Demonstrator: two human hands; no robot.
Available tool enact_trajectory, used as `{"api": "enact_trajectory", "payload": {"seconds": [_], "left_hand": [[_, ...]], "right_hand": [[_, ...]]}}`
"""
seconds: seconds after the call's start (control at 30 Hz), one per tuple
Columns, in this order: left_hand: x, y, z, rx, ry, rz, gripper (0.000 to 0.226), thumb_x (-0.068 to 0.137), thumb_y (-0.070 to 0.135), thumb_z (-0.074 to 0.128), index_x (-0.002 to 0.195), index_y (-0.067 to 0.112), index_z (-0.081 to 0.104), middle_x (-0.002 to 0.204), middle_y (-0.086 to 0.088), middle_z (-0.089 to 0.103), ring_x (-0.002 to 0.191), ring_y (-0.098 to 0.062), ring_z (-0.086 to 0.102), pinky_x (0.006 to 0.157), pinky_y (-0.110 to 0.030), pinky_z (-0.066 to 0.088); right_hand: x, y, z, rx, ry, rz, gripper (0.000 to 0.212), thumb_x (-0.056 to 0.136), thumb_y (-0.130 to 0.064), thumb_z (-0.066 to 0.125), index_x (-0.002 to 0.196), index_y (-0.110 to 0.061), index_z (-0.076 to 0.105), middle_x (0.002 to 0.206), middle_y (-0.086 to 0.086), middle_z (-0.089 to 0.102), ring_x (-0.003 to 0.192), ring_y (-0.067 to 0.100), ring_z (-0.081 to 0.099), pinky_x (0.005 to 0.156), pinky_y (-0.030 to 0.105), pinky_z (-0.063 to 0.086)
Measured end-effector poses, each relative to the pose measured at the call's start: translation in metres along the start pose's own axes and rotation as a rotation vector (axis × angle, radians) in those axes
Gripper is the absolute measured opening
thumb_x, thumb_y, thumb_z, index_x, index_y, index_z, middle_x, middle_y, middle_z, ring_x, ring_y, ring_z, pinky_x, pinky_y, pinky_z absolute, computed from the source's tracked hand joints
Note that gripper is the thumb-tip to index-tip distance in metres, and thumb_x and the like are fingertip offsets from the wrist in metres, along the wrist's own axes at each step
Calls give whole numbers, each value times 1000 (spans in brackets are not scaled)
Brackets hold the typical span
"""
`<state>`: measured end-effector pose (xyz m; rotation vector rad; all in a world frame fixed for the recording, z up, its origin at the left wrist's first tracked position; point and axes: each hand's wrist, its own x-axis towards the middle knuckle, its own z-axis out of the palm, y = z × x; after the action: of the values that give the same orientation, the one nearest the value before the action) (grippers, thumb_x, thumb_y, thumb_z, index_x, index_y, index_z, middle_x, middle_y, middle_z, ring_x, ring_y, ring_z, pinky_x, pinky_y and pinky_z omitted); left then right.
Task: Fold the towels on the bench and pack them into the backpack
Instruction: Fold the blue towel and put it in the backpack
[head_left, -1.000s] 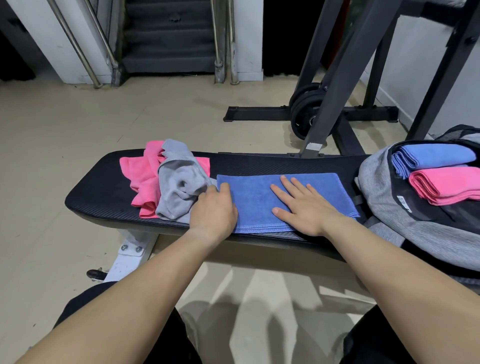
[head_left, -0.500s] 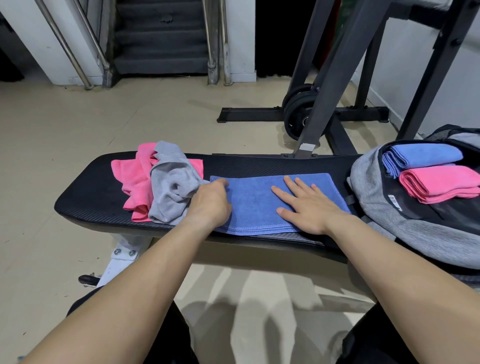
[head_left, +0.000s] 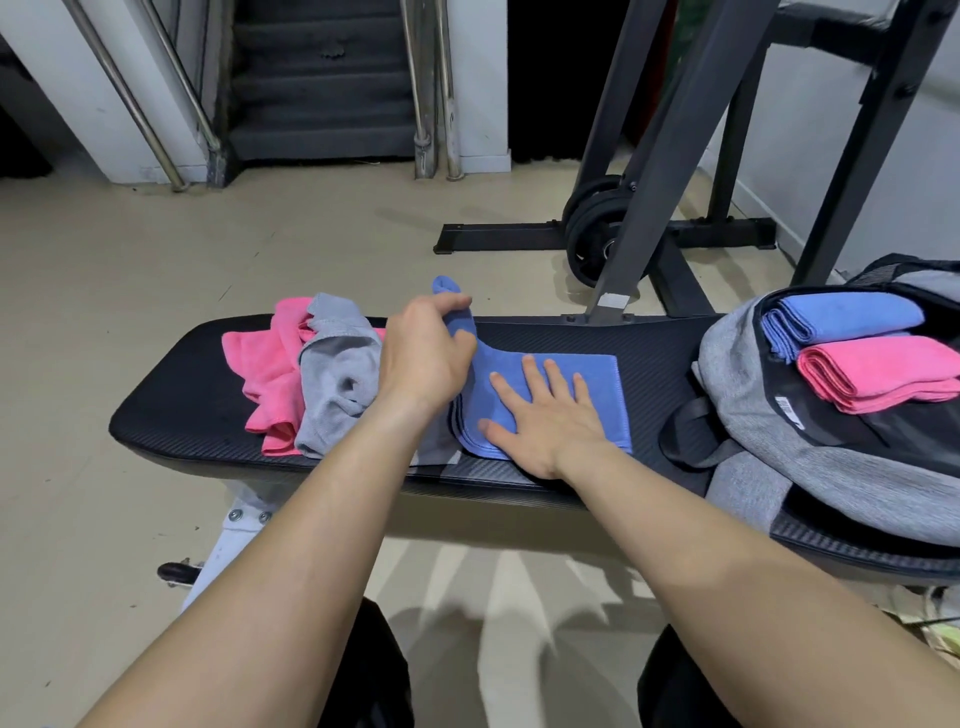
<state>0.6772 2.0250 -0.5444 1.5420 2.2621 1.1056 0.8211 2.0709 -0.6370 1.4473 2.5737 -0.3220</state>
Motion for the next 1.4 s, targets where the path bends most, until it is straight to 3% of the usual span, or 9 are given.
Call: {"api": "enact_trajectory", "payload": {"seconds": [0.2,0.3,0.43,0.57,0.87,1.2,1.27,1.33,1.4], "left_hand": [[-1,3,17,31,-49,78,46,90,8,57,134,19,61,138,-1,58,128,-18,52,96,-15,30],[-3,5,25,50,-88,118,46,89,10,59,133,19,62,136,-3,59,127,-20,52,101,-23,35],[-8,10,42,93,-160,161,45,89,13,61,133,22,62,139,-1,56,128,-21,50,102,-30,39],[-13,19,60,173,-229,182,46,92,14,59,137,22,59,145,-1,51,131,-22,47,101,-34,42],[-25,48,112,229,-349,200,46,96,18,54,142,17,54,146,-3,46,124,-22,54,86,-33,47],[-32,57,126,271,-460,243,40,92,26,59,131,16,61,134,-6,51,121,-26,54,92,-37,48],[-30,56,119,189,-516,252,42,91,31,62,132,22,62,131,-2,58,117,-21,57,96,-33,47],[-25,54,105,-43,-542,186,38,92,34,61,129,27,63,121,6,69,97,-13,66,93,-30,49],[-14,46,92,-128,-411,181,28,93,32,60,120,30,68,107,12,73,88,-11,69,88,-31,52]], "right_hand": [[1,3,-4,-9,3,-37,78,91,-79,12,157,-43,-7,166,2,-21,152,26,-22,121,53,-12],[-7,25,-15,14,39,-61,80,92,-78,15,159,-38,0,167,0,-14,154,23,-15,123,50,-9],[-23,72,-27,14,129,-10,72,99,-65,27,160,-29,15,169,2,0,155,24,0,124,48,-1],[-38,104,-25,18,96,60,62,104,-50,32,159,-28,17,169,1,4,154,25,7,124,48,4],[-46,117,-12,106,-31,76,64,103,-55,29,159,-39,4,169,-3,-2,155,27,-2,124,48,0],[-42,123,-9,146,-26,65,64,101,-53,34,159,-39,9,169,-4,-1,154,28,-3,124,48,1],[-40,124,-11,173,-27,63,59,101,-45,38,157,-37,20,169,-3,4,154,30,2,124,48,5],[-36,126,-15,235,8,67,52,102,-34,39,153,-35,33,166,1,18,151,32,15,123,47,17],[-33,126,-22,307,138,116,50,101,-24,39,150,-26,41,157,6,36,143,34,34,115,46,33]]}}
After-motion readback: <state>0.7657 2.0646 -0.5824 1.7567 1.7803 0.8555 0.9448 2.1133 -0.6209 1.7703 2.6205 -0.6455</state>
